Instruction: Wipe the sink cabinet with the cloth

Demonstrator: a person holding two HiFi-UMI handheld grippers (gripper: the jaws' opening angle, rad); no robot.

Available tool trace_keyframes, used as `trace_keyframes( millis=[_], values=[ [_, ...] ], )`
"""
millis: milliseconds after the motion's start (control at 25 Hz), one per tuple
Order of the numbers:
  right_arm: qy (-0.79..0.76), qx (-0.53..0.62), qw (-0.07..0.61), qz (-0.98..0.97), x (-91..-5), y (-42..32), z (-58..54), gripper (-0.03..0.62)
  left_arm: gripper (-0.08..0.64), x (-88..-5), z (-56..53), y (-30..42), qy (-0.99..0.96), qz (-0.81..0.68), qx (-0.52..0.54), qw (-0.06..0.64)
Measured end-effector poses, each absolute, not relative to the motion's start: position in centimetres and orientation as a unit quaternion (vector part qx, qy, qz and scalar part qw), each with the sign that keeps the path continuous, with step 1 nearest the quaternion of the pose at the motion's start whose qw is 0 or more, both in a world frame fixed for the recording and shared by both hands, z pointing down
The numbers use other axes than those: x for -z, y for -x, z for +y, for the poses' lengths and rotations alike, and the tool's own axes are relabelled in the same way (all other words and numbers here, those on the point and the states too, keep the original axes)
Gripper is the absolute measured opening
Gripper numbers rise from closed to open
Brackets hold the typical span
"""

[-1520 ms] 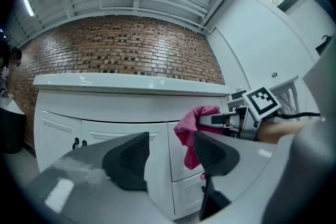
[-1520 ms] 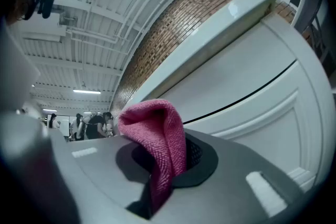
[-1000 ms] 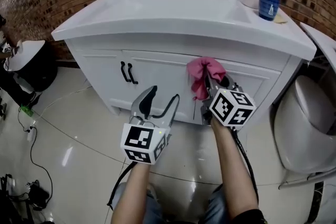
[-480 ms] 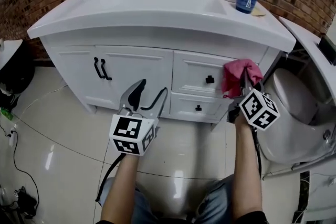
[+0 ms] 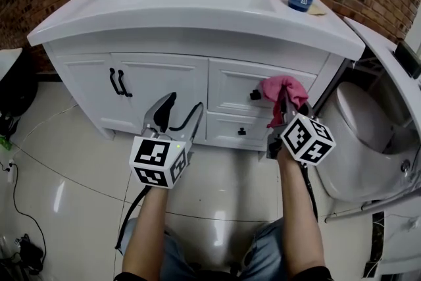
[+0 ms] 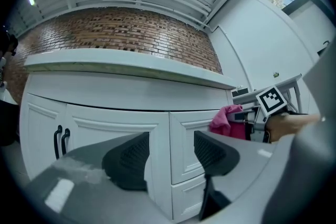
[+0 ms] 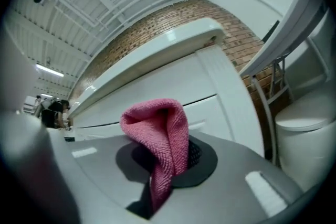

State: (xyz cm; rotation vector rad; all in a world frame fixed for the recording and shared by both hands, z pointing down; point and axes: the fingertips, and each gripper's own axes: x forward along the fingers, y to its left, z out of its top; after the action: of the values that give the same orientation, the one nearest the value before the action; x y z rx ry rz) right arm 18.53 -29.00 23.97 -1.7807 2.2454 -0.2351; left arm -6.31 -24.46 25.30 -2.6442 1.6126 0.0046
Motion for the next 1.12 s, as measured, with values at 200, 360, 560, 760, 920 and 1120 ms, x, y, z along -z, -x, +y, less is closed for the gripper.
trace_keyframes(
  millis=[200, 360, 560, 760, 920, 1120],
  values=[
    [0.539, 0.086, 0.125, 0.829, -24.3, -8.1, -29.1, 0.034, 0.27, -25.4, -24.3, 8.3, 0.844, 0.536, 0.008, 0.026],
    [0.493, 0.103, 0.122, 0.855, -25.6, -1.7, -29.6, 0.034, 0.27, -25.4, -23.8, 10.3, 0.836, 0.547, 0.022, 0.036],
    [0.481, 0.09, 0.102, 0.866, -26.0, 1.7, -31.2, 0.034, 0.27, -24.5, -23.0, 12.6, 0.827, 0.561, 0.023, 0.042],
    [0.521, 0.108, 0.098, 0.841, -26.6, -2.5, -31.6, 0.034, 0.27, -24.1, -23.0, 12.3, 0.829, 0.556, 0.022, 0.049],
    [0.558, 0.112, 0.083, 0.818, -27.1, -7.1, -31.1, 0.034, 0.27, -24.4, -23.3, 10.6, 0.837, 0.545, 0.016, 0.038],
    [0.61, 0.09, 0.075, 0.784, -26.0, -14.7, -30.2, 0.034, 0.27, -24.4, -23.5, 7.7, 0.852, 0.523, 0.007, 0.035]
  ],
)
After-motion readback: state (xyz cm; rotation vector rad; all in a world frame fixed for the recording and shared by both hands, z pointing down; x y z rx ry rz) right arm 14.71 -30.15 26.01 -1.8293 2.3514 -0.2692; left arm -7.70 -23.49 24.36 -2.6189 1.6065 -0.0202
